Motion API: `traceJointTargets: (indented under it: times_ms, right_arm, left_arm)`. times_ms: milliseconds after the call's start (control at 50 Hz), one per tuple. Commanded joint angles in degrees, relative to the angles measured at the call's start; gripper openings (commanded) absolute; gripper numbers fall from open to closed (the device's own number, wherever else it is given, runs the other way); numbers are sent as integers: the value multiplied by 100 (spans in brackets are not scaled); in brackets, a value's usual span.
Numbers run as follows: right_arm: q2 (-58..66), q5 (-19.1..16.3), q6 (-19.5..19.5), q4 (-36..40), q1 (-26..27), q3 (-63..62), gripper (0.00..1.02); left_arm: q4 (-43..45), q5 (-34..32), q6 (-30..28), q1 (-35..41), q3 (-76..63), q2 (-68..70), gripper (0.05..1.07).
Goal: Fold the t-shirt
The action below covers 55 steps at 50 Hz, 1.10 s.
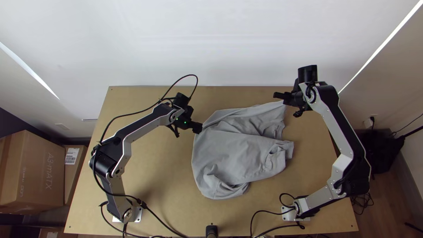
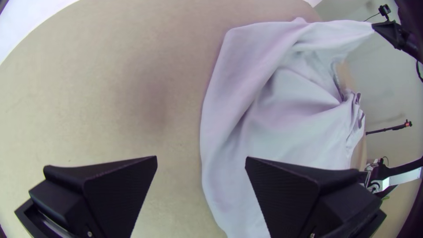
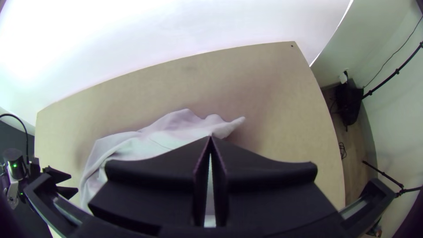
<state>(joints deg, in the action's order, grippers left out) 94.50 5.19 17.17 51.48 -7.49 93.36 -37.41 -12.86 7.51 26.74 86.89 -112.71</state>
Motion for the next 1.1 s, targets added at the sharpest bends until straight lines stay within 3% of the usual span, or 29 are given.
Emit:
traceJointTargets:
  times_ms: [0,120,180,260,380,540,860,1080]
  right_arm:
    - [-265,96,120,-68,-51,-29,3]
    - [-371,96,164,-86,-60,-29,3]
    - [-450,87,182,-86,-69,-29,3]
    - [-520,96,190,-86,-78,-37,3]
    - [-608,87,199,-95,-78,-20,3]
    - [-678,96,190,-253,-7,59,3]
    - [-731,96,120,-385,2,639,3]
    - [-1408,87,208,-1316,-51,490,3]
  left_arm:
    - [49,-15,67,77,126,-208,101]
    - [67,38,58,217,73,-349,101]
    - [120,56,67,270,47,-384,91]
    - [322,117,102,297,-23,-384,64]
    - [577,135,84,358,-120,-287,8]
    - [586,152,58,244,-199,73,8]
    - [216,161,207,-969,952,1154,8]
    - [137,161,304,-1356,1822,1928,8]
